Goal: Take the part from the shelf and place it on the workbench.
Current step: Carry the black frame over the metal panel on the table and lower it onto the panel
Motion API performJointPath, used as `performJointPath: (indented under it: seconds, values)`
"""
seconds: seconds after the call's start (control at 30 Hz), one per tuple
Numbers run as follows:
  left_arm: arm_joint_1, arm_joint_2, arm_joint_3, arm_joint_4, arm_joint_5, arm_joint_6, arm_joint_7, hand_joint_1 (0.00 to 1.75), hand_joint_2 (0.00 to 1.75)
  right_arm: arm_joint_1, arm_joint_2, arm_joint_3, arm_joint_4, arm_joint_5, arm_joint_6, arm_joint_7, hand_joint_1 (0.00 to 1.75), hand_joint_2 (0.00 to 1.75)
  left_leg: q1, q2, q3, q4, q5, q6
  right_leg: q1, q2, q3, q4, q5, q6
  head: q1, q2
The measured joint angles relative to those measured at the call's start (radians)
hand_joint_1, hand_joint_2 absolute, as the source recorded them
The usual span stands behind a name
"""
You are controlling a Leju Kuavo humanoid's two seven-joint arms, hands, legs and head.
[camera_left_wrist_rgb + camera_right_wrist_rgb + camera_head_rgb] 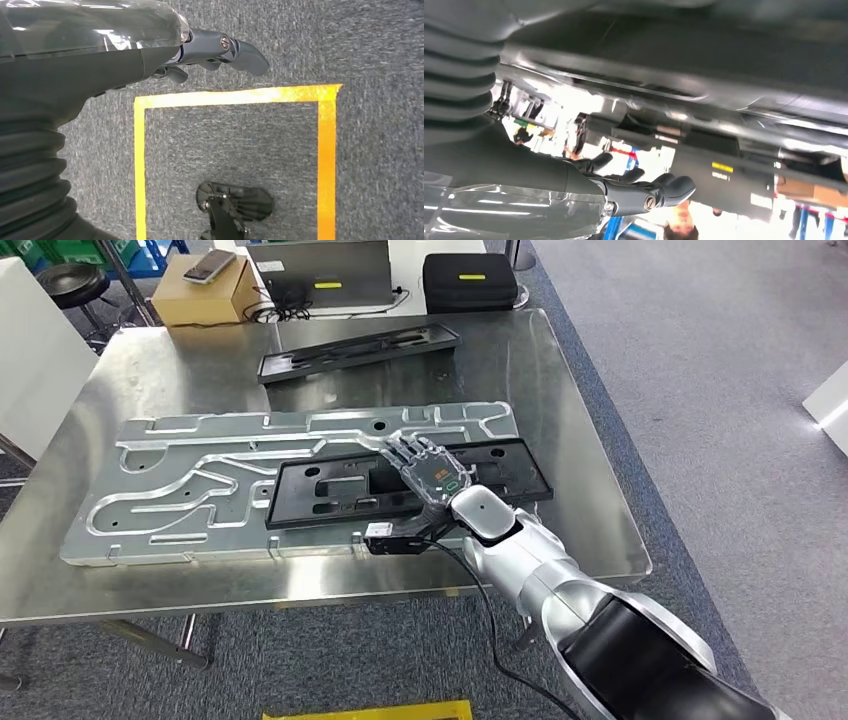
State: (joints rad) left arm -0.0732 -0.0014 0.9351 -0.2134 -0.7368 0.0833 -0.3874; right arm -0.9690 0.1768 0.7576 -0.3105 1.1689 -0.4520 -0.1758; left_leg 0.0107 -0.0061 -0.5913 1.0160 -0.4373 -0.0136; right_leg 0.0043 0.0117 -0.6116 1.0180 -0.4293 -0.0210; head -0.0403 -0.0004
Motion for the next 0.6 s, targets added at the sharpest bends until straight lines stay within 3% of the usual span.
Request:
performJointPath:
  seconds: [0.07,0.13,0.23,0.27,0.3,0.33,0.43,0.5,0.6]
  values:
    - [-0.001,0.000,0.000,0.000,-0.004,0.000,0.000,0.00,0.00,-0.001,-0.002,-0.016,-0.004,0.003,-0.044,0.005,0.00,0.00,0.001,0.001,0.001,-0.006,0.006,0.011,0.000,0.001,0.000,-0.001,0.001,0.011,0.000,0.000]
    - [-0.002,0.000,0.000,0.000,-0.007,0.000,0.001,0.00,0.00,-0.006,-0.006,-0.034,-0.014,0.001,-0.093,0.001,0.00,0.00,0.006,0.003,0.004,-0.016,0.012,0.022,0.000,-0.001,-0.011,0.027,-0.022,0.023,0.000,0.000]
    - [-0.003,0.000,0.000,0.000,-0.009,-0.001,0.003,0.00,0.00,-0.010,-0.015,-0.066,-0.042,0.005,-0.169,-0.014,0.00,0.00,0.008,0.004,0.005,-0.019,0.016,0.030,-0.007,-0.003,-0.090,0.200,-0.111,0.037,0.000,0.000]
    - [-0.003,0.000,0.000,0.000,-0.009,-0.001,0.005,0.00,0.00,-0.003,-0.022,-0.081,-0.068,0.021,-0.191,-0.014,0.00,0.00,0.008,0.004,0.005,-0.019,0.016,0.030,-0.009,-0.003,-0.115,0.251,-0.127,0.041,0.000,0.000]
    - [-0.002,-0.001,0.000,0.000,-0.009,-0.002,0.007,0.00,0.00,0.010,-0.032,-0.099,-0.110,0.047,-0.211,-0.013,0.00,0.00,0.008,0.003,0.005,-0.018,0.015,0.030,-0.012,-0.004,-0.125,0.271,-0.125,0.043,0.000,0.000]
    - [-0.001,-0.001,0.002,0.000,-0.008,-0.002,0.010,0.00,0.00,0.029,-0.045,-0.124,-0.169,0.080,-0.225,-0.014,0.00,0.00,0.008,0.002,0.005,-0.017,0.015,0.030,-0.014,-0.005,-0.115,0.250,-0.103,0.044,0.000,0.000]
    - [0.001,-0.006,0.009,0.000,-0.005,-0.001,0.015,0.00,0.00,0.100,-0.085,-0.223,-0.396,0.158,-0.241,-0.040,0.00,0.00,0.007,-0.001,0.006,-0.011,0.009,0.021,-0.016,-0.010,-0.023,0.059,-0.016,0.036,0.000,0.000]
    - [0.003,-0.010,0.015,0.000,0.002,0.000,0.017,0.00,0.00,0.163,-0.112,-0.288,-0.553,0.187,-0.243,-0.065,0.00,0.00,0.004,-0.003,0.004,-0.007,0.006,0.011,-0.010,-0.011,0.004,0.001,-0.005,0.027,0.000,0.000]
    - [0.012,-0.016,0.031,0.000,0.015,-0.004,0.016,0.00,0.00,0.293,-0.160,-0.394,-0.815,0.194,-0.246,-0.112,0.00,0.00,0.006,-0.004,0.003,-0.003,-0.004,-0.003,-0.009,-0.014,0.010,-0.008,-0.005,0.011,0.000,0.000]
